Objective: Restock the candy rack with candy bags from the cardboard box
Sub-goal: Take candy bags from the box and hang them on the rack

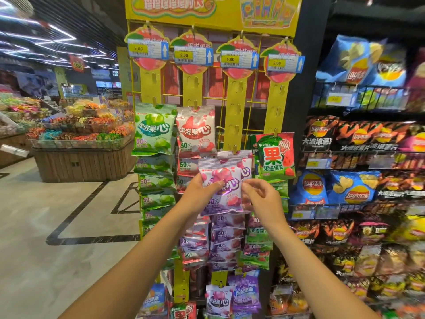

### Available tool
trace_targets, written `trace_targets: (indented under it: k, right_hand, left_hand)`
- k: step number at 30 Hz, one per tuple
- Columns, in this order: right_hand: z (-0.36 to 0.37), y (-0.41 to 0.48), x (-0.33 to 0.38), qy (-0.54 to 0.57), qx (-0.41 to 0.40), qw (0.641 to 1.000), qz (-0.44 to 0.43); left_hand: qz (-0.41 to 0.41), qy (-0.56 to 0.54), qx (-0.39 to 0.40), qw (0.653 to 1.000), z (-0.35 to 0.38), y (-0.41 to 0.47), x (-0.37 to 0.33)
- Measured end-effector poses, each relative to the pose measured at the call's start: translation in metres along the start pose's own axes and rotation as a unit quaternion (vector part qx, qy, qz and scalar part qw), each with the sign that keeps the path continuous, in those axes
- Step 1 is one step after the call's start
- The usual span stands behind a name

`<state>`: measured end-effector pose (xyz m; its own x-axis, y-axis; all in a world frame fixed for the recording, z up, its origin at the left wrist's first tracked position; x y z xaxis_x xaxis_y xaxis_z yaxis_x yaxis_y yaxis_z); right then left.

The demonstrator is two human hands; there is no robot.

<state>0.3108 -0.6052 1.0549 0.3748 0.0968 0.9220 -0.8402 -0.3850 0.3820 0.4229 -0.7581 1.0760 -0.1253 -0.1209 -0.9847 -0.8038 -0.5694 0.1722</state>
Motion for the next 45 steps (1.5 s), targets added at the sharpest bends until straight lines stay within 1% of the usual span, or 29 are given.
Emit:
trace_targets:
  k: [2, 5, 7, 10, 12, 14, 18, 20, 23, 28, 38, 41, 45]
  right_hand:
    - [0.0, 0.004, 0.009, 0.011, 0.02, 1.0, -0.001]
    - [-0.002, 0.014, 0.026, 0.021, 0.038, 0.999, -0.011]
    - [-0.006, 0.023, 0.04, 0.033, 0.028, 0.999, -0.022]
    - [-0.015, 0.037, 0.062, 0.055, -0.007, 0.998, -0.044]
    - [-0.018, 0.046, 0.073, 0.088, -0.021, 0.995, -0.037]
    - [-0.019, 0.054, 0.082, 0.101, -0.034, 0.994, -0.04]
    - [-0.019, 0.067, 0.083, 0.088, -0.063, 0.994, -0.034]
    - [-0.019, 0.071, 0.074, 0.074, -0.075, 0.994, -0.025]
    - [-0.017, 0.07, 0.06, 0.07, -0.082, 0.994, -0.016]
    - [-0.014, 0.063, 0.04, 0.058, -0.084, 0.995, -0.002]
    - [-0.012, 0.055, 0.018, 0.02, -0.088, 0.996, 0.005]
    - [-0.009, 0.048, 0.019, 0.029, -0.08, 0.996, 0.0]
    - [-0.009, 0.041, 0.017, 0.023, -0.076, 0.997, -0.004]
  left_hand:
    - [0.002, 0.007, -0.005, 1.0, 0.007, 0.009, -0.014]
    - [0.0, -0.017, 0.019, 1.0, 0.021, 0.015, -0.041]
    - [0.006, -0.043, 0.028, 0.999, 0.029, 0.024, -0.053]
    - [0.016, -0.091, 0.045, 0.995, 0.035, 0.027, -0.078]
    - [0.009, -0.113, 0.059, 0.992, 0.036, 0.027, -0.085]
    - [0.007, -0.134, 0.064, 0.989, 0.035, 0.029, -0.086]
    - [-0.007, -0.166, 0.068, 0.984, 0.035, 0.029, -0.077]
    - [-0.022, -0.162, 0.061, 0.985, 0.034, 0.029, -0.068]
    - [-0.037, -0.163, 0.025, 0.986, 0.029, 0.028, -0.056]
    - [-0.039, -0.172, 0.03, 0.984, 0.03, 0.027, -0.044]
    - [-0.025, -0.125, 0.02, 0.992, 0.023, 0.027, -0.025]
    - [0.005, -0.048, -0.017, 0.999, 0.012, 0.028, -0.018]
    - [0.053, 0.046, -0.052, 0.996, 0.002, 0.027, -0.01]
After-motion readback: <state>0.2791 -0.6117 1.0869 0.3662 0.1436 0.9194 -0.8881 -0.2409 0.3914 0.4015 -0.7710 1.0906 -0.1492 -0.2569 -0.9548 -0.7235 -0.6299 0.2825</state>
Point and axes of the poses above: each hand's wrist, its own y-axis towards the middle knuckle, its own z-axis out of the palm, x = y × z, the point moved 6 cm from there along y, towards the middle knuckle, and after that the axes turned 2 degrees about -x, right-handed, at the moved point
